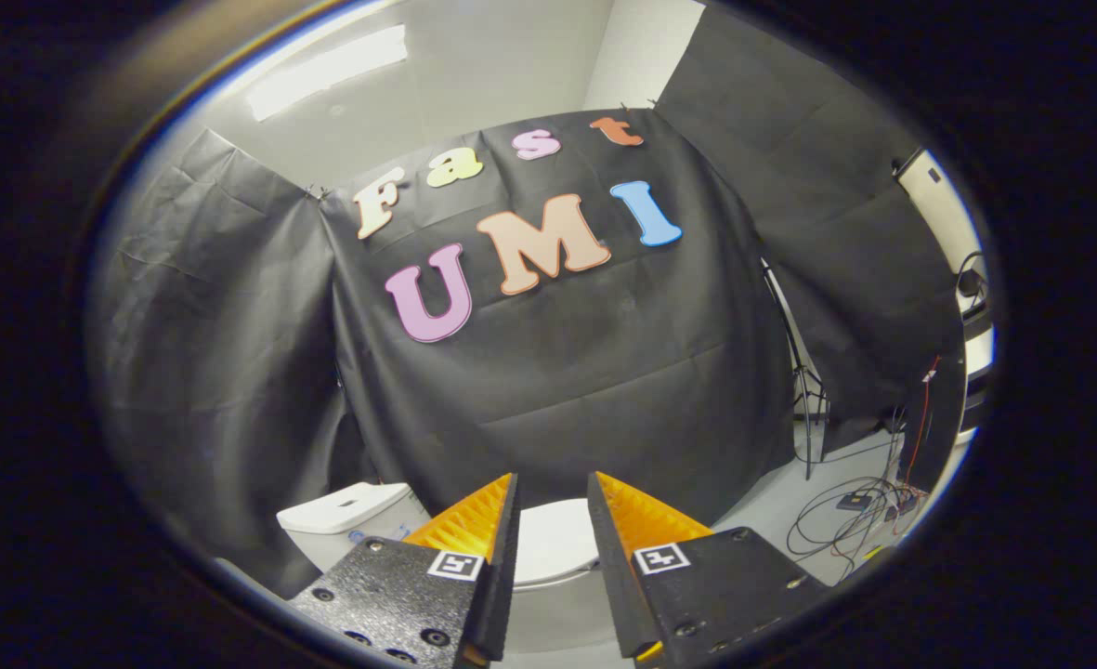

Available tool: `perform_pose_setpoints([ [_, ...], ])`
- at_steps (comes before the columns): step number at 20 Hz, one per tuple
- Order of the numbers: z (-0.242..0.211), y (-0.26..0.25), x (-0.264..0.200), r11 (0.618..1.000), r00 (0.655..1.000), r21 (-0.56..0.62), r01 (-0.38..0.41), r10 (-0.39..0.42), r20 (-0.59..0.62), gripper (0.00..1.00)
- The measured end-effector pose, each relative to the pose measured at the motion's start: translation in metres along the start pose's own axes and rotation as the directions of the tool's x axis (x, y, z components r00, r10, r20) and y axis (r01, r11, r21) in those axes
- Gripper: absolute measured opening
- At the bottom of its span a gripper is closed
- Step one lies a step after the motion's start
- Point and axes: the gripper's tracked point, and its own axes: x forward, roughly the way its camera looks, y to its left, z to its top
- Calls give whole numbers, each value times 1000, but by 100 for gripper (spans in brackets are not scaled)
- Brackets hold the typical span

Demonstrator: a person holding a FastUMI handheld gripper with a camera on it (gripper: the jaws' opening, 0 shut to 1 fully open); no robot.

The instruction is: Open the toilet lid.

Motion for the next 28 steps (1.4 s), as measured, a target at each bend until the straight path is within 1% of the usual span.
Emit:
perform_pose_setpoints([
  [1, 1, -2, -1, 1000, 1000, -2, 14, -14, 9, 45],
  [3, 5, -10, 0, 997, 997, -18, 71, -70, 29, 45],
  [5, 11, -3, -2, 997, 996, -38, 73, -71, 52, 47],
  [8, 15, -8, -5, 994, 993, -46, 95, -91, 77, 49],
  [11, 19, -17, -7, 991, 987, -25, 135, -132, 92, 60],
  [12, 18, -20, -9, 989, 985, -17, 149, -147, 93, 60],
  [14, 18, -25, -11, 984, 980, -10, 177, -175, 95, 65],
  [15, 19, -25, -11, 984, 979, -5, 179, -178, 96, 67],
  [21, 26, -23, -10, 988, 980, 28, 149, -151, 129, 69],
  [23, 28, -20, -9, 990, 981, 73, 120, -129, 143, 69],
  [25, 28, -27, -6, 987, 979, 111, 117, -134, 155, 69],
  [28, 15, -36, 2, 976, 980, 187, 115, -142, 142, 69],
])
